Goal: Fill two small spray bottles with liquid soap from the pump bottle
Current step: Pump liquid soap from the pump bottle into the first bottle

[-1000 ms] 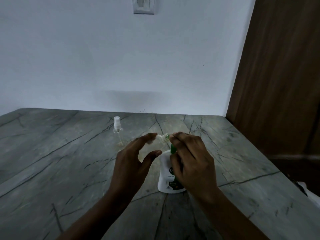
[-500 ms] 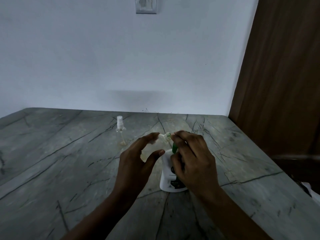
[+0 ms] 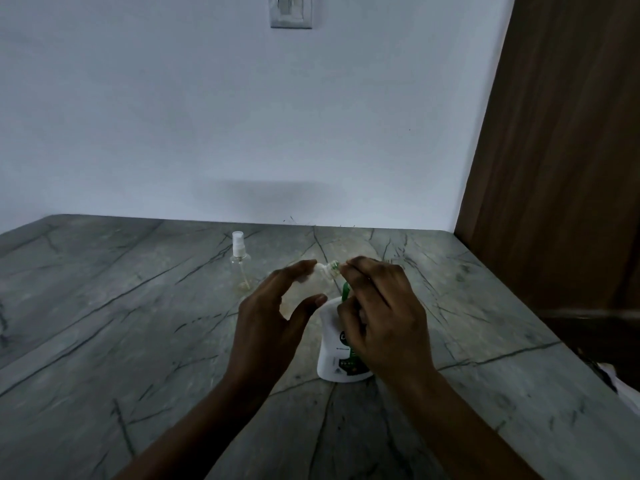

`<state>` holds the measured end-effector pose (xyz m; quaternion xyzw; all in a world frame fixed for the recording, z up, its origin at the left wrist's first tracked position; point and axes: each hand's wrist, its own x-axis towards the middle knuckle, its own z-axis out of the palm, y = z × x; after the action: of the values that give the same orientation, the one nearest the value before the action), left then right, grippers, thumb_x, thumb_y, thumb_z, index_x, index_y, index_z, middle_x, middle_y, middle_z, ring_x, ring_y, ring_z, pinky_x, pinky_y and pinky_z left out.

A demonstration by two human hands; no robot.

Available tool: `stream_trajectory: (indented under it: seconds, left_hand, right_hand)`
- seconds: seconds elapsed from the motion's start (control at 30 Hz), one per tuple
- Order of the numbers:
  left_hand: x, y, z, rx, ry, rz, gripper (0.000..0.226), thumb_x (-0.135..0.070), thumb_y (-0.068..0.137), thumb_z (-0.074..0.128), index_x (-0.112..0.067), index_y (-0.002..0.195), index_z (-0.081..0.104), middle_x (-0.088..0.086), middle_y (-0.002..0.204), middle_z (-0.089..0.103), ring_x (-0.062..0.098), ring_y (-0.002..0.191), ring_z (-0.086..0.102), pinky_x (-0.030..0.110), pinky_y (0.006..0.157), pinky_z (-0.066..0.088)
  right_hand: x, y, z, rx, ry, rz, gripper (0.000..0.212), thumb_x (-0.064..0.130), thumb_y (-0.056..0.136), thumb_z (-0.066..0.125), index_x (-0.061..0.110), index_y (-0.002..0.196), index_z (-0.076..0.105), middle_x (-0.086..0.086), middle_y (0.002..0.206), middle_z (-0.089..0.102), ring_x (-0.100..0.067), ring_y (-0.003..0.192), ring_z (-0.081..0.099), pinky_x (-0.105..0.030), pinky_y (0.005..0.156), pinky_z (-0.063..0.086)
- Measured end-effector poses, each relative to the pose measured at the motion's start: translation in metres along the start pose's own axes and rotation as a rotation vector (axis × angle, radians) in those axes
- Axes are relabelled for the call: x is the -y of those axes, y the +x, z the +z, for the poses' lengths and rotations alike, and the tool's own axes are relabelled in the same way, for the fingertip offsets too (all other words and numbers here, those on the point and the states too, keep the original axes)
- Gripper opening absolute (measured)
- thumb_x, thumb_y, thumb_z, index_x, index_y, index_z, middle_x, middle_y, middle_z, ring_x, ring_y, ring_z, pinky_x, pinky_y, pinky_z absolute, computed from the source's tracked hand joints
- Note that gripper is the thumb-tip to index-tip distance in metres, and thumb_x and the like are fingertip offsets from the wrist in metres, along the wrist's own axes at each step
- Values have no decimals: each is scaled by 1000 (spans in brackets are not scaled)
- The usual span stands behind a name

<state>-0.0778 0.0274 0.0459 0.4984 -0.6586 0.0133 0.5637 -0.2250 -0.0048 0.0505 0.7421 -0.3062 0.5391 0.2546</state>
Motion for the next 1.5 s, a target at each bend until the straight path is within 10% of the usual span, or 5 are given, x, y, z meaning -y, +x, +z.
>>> stream_trajectory:
  seconds: [1.5]
  left_hand:
    - [5,-8,6,8,-53,-25,44,-40,72,63,-35,115,52,-32,104,53,-15,100,52,12,71,49]
  right_hand:
    - [1,-15,9,-26,62,39,37,16,96,38,-4,97,70,-16,99,68,-21,96,54,-23,83,44]
